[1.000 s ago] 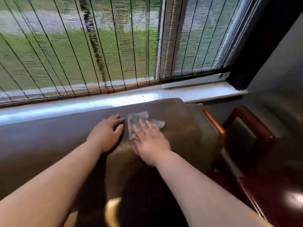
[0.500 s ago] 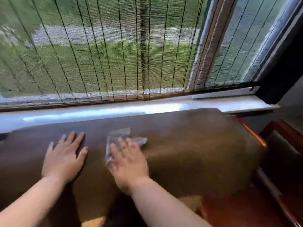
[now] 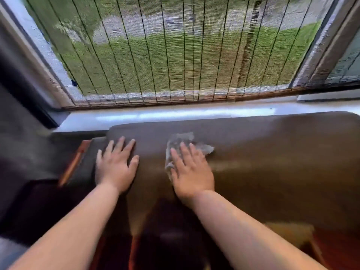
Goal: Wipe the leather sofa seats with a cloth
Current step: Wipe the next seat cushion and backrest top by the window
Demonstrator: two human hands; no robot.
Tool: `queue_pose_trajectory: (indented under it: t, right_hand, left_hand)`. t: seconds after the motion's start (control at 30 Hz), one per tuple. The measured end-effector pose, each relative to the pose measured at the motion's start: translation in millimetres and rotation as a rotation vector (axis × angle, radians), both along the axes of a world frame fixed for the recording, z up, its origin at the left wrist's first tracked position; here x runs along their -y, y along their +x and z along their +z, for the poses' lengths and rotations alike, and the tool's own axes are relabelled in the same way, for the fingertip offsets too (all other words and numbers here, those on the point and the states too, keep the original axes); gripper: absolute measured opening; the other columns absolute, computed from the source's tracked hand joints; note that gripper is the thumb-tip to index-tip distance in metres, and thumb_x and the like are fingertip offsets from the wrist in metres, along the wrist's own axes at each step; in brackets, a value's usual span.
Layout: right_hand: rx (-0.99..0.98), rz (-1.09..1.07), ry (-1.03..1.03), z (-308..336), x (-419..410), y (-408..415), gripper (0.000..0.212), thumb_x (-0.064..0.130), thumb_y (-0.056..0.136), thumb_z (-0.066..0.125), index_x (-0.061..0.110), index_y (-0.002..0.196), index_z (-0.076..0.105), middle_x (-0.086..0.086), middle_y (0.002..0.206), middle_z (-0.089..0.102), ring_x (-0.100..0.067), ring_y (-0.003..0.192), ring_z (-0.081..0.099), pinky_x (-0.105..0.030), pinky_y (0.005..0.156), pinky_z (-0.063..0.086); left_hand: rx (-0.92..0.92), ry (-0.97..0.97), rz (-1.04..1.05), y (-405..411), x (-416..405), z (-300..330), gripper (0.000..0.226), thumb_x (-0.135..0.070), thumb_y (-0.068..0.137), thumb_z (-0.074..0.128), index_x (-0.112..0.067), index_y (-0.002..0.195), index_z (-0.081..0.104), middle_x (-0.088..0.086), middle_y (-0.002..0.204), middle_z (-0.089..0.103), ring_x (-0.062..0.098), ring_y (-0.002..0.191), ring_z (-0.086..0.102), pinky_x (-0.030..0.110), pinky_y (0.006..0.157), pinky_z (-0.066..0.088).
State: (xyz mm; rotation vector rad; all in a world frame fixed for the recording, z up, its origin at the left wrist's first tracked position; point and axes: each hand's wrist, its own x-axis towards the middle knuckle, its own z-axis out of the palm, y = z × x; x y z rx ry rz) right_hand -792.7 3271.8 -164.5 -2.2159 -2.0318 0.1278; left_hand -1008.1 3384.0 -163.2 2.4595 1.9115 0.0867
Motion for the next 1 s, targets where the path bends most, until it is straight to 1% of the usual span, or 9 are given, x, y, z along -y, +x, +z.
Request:
queue_pose_trajectory:
  t: [0.17,0.27,0.33,0.47,0.53,0.63,0.7,0.83,1.0]
  right_hand:
    - [0.116,0.085,0.121,-17,-1,7,0.065,0.054,0.1,0.031,0.021,0.154,0.05,-0.009,0.162,0.043,-0.031,0.151,0.037,-0.044,0.126,0.017]
    - [0.11,-0.139,0.071,-10,-5,22,0.073,0.055,0.098,0.022,0.02,0.158,0.043,-0.01,0.167,0.034,-0.03,0.155,0.027,-0.044,0.127,0.016]
    - [0.114,-0.22,0.075,-9,-19,-10,0.074,0.053,0.098,0.012,0.021,0.163,0.03,-0.011,0.17,0.023,-0.032,0.158,0.018,-0.046,0.128,0.01]
    - [0.027,-0.004,0.21,-27,-41,-105,0.066,0.05,0.103,0.02,0.022,0.16,0.038,-0.014,0.167,0.03,-0.037,0.156,0.023,-0.05,0.127,0.011]
    - [0.088,0.156,0.201,-36,-41,-126,0.061,0.046,0.106,0.027,0.021,0.161,0.035,-0.015,0.168,0.03,-0.037,0.156,0.023,-0.049,0.128,0.008]
    - [0.114,0.23,0.258,-40,-33,-92,0.06,0.042,0.102,0.04,0.017,0.157,0.044,-0.014,0.164,0.038,-0.036,0.152,0.034,-0.05,0.126,0.021]
    - [0.104,0.046,0.31,-40,-20,-51,0.06,0.044,0.102,0.038,0.013,0.153,0.05,-0.014,0.161,0.043,-0.036,0.149,0.039,-0.051,0.125,0.026]
    - [0.033,-0.392,0.298,-39,-14,-45,0.064,0.045,0.101,0.034,0.013,0.156,0.045,-0.014,0.166,0.034,-0.035,0.155,0.024,-0.047,0.127,0.005]
    - [0.111,0.015,0.365,-56,-36,-138,0.065,0.039,0.1,0.059,0.016,0.158,0.041,-0.017,0.166,0.031,-0.042,0.154,0.025,-0.053,0.127,0.009]
  left_hand:
    - [0.133,0.002,-0.117,-23,-9,3,0.068,-0.059,0.095,0.018,-0.043,0.158,0.041,-0.011,0.169,0.033,0.019,0.157,0.031,0.044,0.127,0.024]
    - [0.219,-0.023,-0.221,-50,-28,2,0.053,-0.04,0.106,0.035,-0.033,0.157,0.047,-0.01,0.165,0.039,0.016,0.155,0.034,0.029,0.127,0.018]
    - [0.181,0.038,-0.272,-59,-30,-9,0.06,-0.042,0.103,0.027,-0.029,0.158,0.046,-0.003,0.167,0.039,0.024,0.156,0.032,0.037,0.13,0.014]
    - [0.212,0.091,-0.237,-57,-31,-20,0.064,-0.045,0.097,0.029,-0.028,0.154,0.053,0.003,0.164,0.045,0.032,0.154,0.037,0.057,0.125,0.026]
    - [0.277,0.083,-0.272,-61,-36,-24,0.064,-0.043,0.097,0.031,-0.024,0.155,0.051,0.007,0.164,0.043,0.032,0.155,0.035,0.057,0.125,0.029]
    - [0.314,0.098,-0.253,-62,-35,-27,0.061,-0.043,0.099,0.031,-0.029,0.156,0.048,0.002,0.166,0.04,0.026,0.157,0.03,0.048,0.129,0.025]
    - [0.321,0.1,-0.197,-59,-31,-24,0.061,-0.045,0.099,0.031,-0.035,0.157,0.046,-0.007,0.168,0.036,0.019,0.159,0.025,0.04,0.13,0.022]
    - [0.305,0.133,-0.175,-57,-27,-25,0.061,-0.047,0.099,0.03,-0.038,0.158,0.045,-0.009,0.168,0.035,0.018,0.159,0.025,0.042,0.127,0.027]
    - [0.294,0.123,-0.208,-59,-31,-27,0.06,-0.046,0.101,0.032,-0.036,0.159,0.043,-0.006,0.169,0.034,0.021,0.159,0.025,0.045,0.128,0.026]
